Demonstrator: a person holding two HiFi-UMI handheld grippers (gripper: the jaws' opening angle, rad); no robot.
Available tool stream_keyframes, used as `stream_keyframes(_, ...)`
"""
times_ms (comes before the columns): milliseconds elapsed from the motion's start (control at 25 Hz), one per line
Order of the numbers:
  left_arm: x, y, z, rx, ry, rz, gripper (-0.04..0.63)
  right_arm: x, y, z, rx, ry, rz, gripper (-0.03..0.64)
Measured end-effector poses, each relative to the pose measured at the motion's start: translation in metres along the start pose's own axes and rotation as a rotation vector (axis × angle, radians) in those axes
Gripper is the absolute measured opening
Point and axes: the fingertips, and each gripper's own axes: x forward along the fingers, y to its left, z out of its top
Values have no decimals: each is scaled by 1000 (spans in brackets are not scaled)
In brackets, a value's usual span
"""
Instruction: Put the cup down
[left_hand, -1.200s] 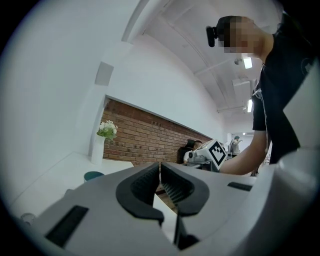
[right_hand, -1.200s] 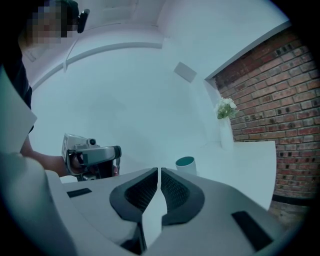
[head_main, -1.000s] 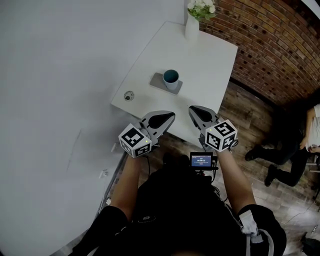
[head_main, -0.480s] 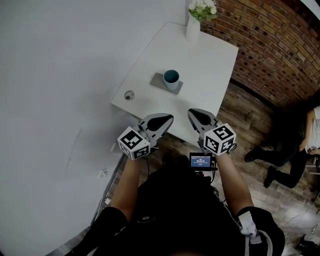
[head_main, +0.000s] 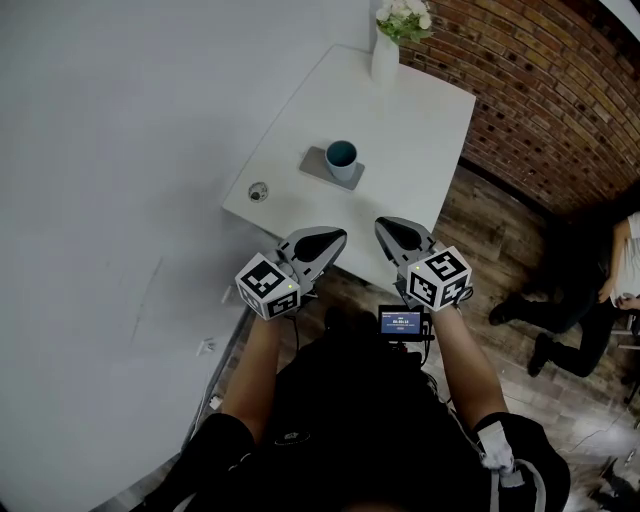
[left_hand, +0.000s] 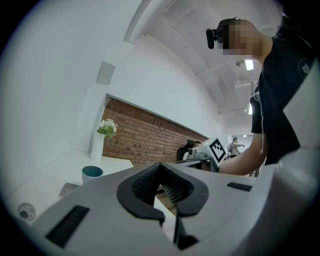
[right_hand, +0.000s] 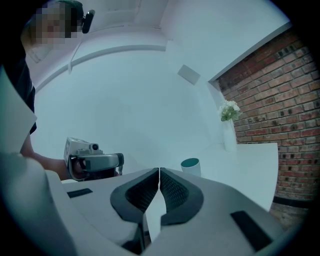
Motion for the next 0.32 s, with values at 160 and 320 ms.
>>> stream_keyframes(160,0,0,0,0,2,2,8,1,1,-1,-3,3,4,20)
stream_keyframes(320,0,0,1,4,3,0,8,1,2,0,-7,3,6,20)
